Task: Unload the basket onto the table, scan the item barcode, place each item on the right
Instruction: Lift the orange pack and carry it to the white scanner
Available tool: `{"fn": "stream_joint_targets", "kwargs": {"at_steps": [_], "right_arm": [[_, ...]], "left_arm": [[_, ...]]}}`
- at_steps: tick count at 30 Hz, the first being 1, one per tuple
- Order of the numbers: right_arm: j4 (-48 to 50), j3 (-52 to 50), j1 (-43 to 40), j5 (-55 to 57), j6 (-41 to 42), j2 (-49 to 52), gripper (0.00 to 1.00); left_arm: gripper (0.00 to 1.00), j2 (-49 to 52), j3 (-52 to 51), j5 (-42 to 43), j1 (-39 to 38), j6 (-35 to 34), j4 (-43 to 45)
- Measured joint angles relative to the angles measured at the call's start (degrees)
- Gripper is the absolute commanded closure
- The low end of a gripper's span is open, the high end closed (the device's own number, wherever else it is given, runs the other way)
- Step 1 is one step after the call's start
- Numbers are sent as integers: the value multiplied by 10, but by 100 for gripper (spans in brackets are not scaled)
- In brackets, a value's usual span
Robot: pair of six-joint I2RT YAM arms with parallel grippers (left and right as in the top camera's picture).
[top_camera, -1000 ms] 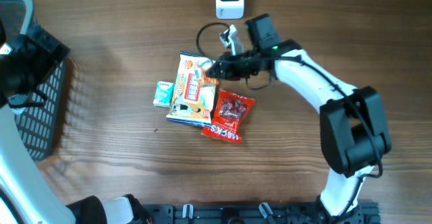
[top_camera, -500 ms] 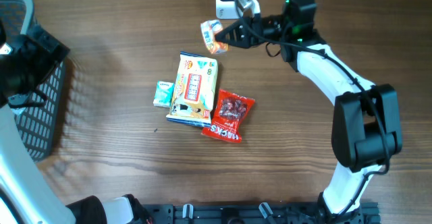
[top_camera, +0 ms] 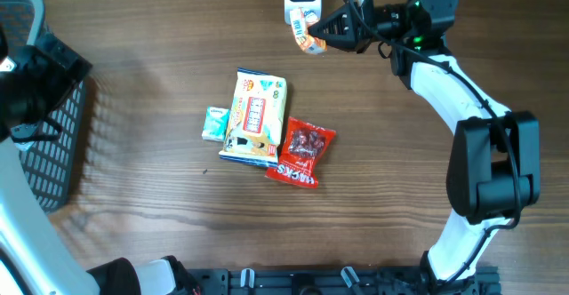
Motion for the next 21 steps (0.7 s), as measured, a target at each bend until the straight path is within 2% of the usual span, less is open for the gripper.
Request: {"fn": "stream_joint_targets", "kwargs": {"at_steps": [12, 21], "right_arm": [[0, 0, -45, 0, -3, 0, 96], [0, 0, -44, 0, -7, 0, 96]], "left_arm": [[0, 0, 0, 0, 0, 0, 0], [0, 0, 0, 0, 0, 0, 0]]}}
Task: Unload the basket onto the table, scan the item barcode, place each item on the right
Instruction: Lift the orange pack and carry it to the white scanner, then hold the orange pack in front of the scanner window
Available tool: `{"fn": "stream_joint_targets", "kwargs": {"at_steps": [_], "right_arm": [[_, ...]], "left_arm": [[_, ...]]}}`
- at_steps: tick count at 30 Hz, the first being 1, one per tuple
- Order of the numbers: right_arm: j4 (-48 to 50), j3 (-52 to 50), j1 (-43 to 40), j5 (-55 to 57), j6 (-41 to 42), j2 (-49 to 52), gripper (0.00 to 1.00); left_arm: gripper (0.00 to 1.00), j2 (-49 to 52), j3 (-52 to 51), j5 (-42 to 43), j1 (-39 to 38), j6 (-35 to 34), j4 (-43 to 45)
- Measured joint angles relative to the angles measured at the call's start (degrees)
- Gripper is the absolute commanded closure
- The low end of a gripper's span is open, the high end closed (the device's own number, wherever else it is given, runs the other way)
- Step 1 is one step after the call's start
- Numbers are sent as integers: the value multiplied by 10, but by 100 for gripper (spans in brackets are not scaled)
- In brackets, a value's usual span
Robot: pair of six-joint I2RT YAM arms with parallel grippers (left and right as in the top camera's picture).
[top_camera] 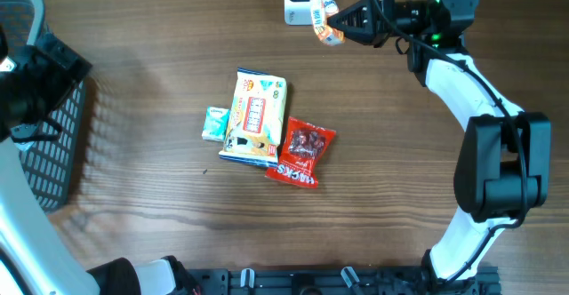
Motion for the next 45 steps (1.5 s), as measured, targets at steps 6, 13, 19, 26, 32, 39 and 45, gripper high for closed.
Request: {"fn": "stream_joint_targets", "kwargs": {"at_steps": [6, 13, 19, 26, 32, 39, 45], "right_arm": [[0, 0, 0, 0, -18, 0, 96], [-7, 0, 28, 38, -98, -1, 95], [-417, 6, 44, 210, -349, -3, 95], [-703, 26, 90, 652, -611, -3, 95], [-565, 44, 189, 1000, -858, -1, 95], [-267, 57, 262, 1158, -1212, 47, 95], [-158, 56, 243, 1146, -1547, 155, 95]], "left_arm": [[0, 0, 0, 0, 0, 0, 0], [0, 0, 0, 0, 0, 0, 0], [0, 0, 0, 0, 0, 0, 0], [0, 0, 0, 0, 0, 0, -1], [0, 0, 0, 0, 0, 0, -1], [0, 0, 0, 0, 0, 0, 0], [0, 0, 0, 0, 0, 0, 0]]}}
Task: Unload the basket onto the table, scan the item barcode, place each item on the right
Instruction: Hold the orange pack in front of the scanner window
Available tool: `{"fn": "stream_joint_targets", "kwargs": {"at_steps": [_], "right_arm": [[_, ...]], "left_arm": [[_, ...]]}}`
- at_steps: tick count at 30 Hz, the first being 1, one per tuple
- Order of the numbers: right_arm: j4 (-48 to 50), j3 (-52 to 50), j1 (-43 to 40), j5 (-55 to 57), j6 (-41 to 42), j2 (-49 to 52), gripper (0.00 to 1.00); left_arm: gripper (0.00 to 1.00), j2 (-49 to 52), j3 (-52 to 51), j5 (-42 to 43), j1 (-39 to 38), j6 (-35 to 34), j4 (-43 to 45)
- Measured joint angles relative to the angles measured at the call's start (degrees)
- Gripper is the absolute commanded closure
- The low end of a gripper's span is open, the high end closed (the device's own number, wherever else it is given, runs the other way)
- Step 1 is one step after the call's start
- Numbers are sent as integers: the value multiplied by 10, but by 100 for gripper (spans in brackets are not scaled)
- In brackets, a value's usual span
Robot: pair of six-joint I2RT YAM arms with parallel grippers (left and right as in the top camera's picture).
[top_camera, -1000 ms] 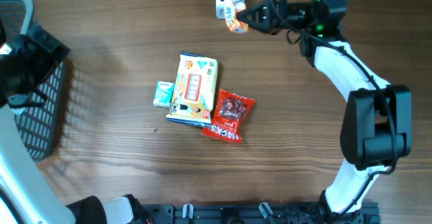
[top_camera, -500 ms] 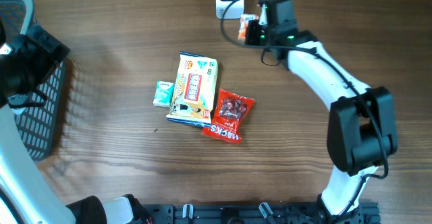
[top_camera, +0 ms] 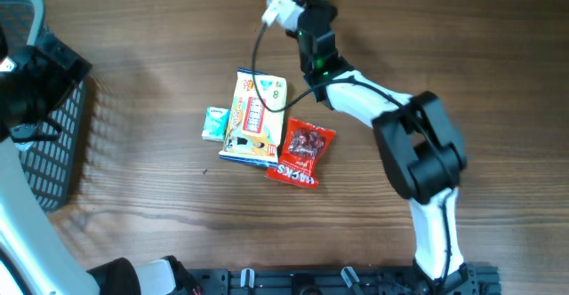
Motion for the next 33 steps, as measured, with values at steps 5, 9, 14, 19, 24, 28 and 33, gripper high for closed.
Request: {"fn": "stream_joint_targets", "kwargs": {"at_steps": [5, 9, 14, 19, 24, 28, 33], "right_arm": [[144, -3, -5, -34, -186, 75, 95], [128, -3, -8, -62, -235, 80, 96], [193, -3, -28, -68, -228, 84, 96], [218, -1, -42, -24, -122, 84, 96], [207, 49, -43, 35, 40, 88, 96], [95, 102, -42, 21, 76, 88, 96], [63, 106, -39, -16, 77, 88, 96]], "left_arm": [[0, 0, 0, 0, 0, 0, 0], [0, 0, 0, 0, 0, 0, 0], [0, 0, 0, 0, 0, 0, 0], [0, 0, 0, 0, 0, 0, 0], [0, 0, 0, 0, 0, 0, 0], [0, 0, 0, 0, 0, 0, 0], [0, 0, 0, 0, 0, 0, 0]]}}
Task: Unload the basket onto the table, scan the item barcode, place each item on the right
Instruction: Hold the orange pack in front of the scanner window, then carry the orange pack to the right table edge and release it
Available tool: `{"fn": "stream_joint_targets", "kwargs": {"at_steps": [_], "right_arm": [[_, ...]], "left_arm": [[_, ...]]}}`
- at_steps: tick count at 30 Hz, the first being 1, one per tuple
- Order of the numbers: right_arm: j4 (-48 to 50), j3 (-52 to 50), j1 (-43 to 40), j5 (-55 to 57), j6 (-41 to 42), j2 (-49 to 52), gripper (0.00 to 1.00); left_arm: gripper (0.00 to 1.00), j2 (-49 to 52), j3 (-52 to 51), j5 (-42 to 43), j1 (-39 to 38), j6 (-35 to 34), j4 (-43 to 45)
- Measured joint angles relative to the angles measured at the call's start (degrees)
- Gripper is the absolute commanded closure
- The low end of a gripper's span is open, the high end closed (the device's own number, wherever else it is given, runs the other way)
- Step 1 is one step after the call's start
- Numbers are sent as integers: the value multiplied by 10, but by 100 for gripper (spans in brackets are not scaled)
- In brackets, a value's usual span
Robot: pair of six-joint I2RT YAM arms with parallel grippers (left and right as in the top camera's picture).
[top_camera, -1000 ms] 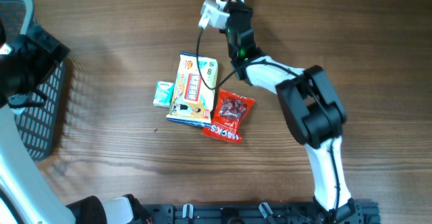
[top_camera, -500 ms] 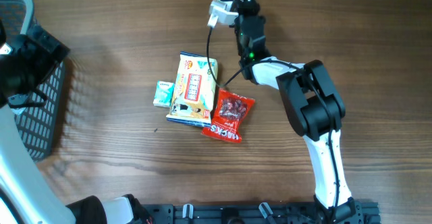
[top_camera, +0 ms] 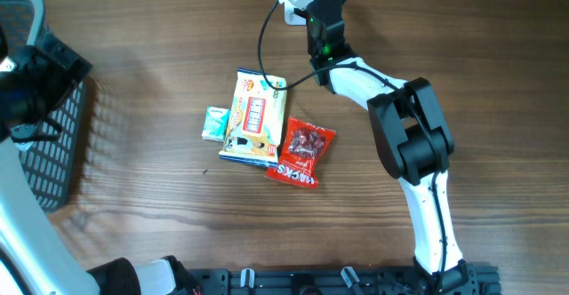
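My right arm [top_camera: 356,77] reaches to the table's far edge, its wrist over the white scanner [top_camera: 286,15], of which only a sliver shows. The right gripper sits under a white part of the wrist, so its fingers and anything between them are hidden. No orange-and-white packet shows. A yellow snack bag [top_camera: 253,117], a small green packet [top_camera: 214,123] and a red snack packet [top_camera: 302,153] lie together mid-table. Of my left arm [top_camera: 36,77] only the black body shows at the left edge, and its gripper is out of view.
A black mesh basket [top_camera: 53,162] stands at the left edge, partly under the left arm. A black cable [top_camera: 262,51] loops from the right wrist down over the yellow bag's top corner. Brown wooden tabletop [top_camera: 133,215] surrounds the pile.
The right wrist has shifted slightly up and to the right at the far edge, and the forearm lies a bit further right. The pile and the left arm have not moved.
The right gripper first held an orange-and-white packet just beside the white scanner, reaching in from the right, then held it slightly further right. Later the arm had swung round so its wrist covered the scanner, packet hidden. Now it stays there, a little higher.
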Motion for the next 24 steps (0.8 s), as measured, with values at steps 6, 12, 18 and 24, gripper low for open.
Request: {"fn": "stream_joint_targets", "kwargs": {"at_steps": [6, 12, 18, 24], "right_arm": [[-7, 0, 5, -8, 0, 0, 96], [-7, 1, -16, 80, -9, 0, 96], [-70, 4, -182, 314, 41, 0, 96], [-355, 12, -334, 422, 158, 0, 95]], "left_arm": [[0, 0, 0, 0, 0, 0, 0], [0, 0, 0, 0, 0, 0, 0], [0, 0, 0, 0, 0, 0, 0], [0, 0, 0, 0, 0, 0, 0]]}}
